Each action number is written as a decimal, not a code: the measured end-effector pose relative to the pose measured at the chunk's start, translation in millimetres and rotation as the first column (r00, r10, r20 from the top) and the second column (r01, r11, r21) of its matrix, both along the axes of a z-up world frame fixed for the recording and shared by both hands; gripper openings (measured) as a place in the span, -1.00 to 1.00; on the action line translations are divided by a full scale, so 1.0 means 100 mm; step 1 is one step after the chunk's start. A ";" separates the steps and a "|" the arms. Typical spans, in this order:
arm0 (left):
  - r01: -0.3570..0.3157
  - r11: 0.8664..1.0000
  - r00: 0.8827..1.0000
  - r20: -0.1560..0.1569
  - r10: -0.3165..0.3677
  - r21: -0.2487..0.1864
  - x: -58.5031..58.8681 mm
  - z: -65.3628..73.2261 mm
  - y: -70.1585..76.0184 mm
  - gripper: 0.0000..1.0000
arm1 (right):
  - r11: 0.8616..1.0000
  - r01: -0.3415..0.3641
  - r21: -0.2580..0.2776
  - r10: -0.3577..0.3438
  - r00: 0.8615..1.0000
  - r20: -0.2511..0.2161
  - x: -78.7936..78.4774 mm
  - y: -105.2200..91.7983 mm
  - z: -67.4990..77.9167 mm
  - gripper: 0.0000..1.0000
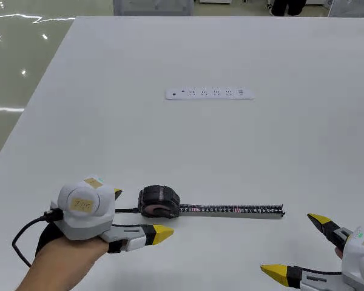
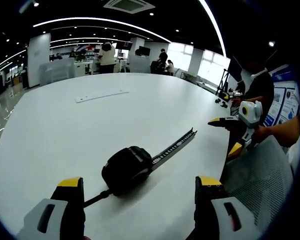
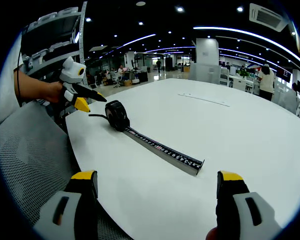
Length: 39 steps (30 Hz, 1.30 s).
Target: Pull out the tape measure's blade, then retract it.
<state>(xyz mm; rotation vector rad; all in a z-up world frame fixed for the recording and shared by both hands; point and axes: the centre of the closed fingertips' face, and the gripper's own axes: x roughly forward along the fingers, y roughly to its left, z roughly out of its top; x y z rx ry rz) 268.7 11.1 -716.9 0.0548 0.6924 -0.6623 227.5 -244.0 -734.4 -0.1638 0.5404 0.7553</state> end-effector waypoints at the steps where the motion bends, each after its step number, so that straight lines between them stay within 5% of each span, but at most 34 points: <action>1: -0.008 1.000 1.000 -0.006 0.008 -0.009 0.01 -0.01 -0.02 0.76 | 1.000 0.001 -0.001 -0.001 1.000 0.000 0.00 0.00 0.00 0.90; 16: -0.071 0.996 0.996 -0.051 0.068 -0.049 0.09 -0.18 -0.22 0.74 | 1.000 0.004 0.002 -0.004 1.000 0.005 0.02 -0.02 0.03 0.90; 39: -0.192 0.976 0.978 -0.108 0.181 -0.104 0.20 -0.27 -0.26 0.72 | 1.000 0.009 -0.011 -0.009 1.000 0.003 0.06 -0.09 0.02 0.88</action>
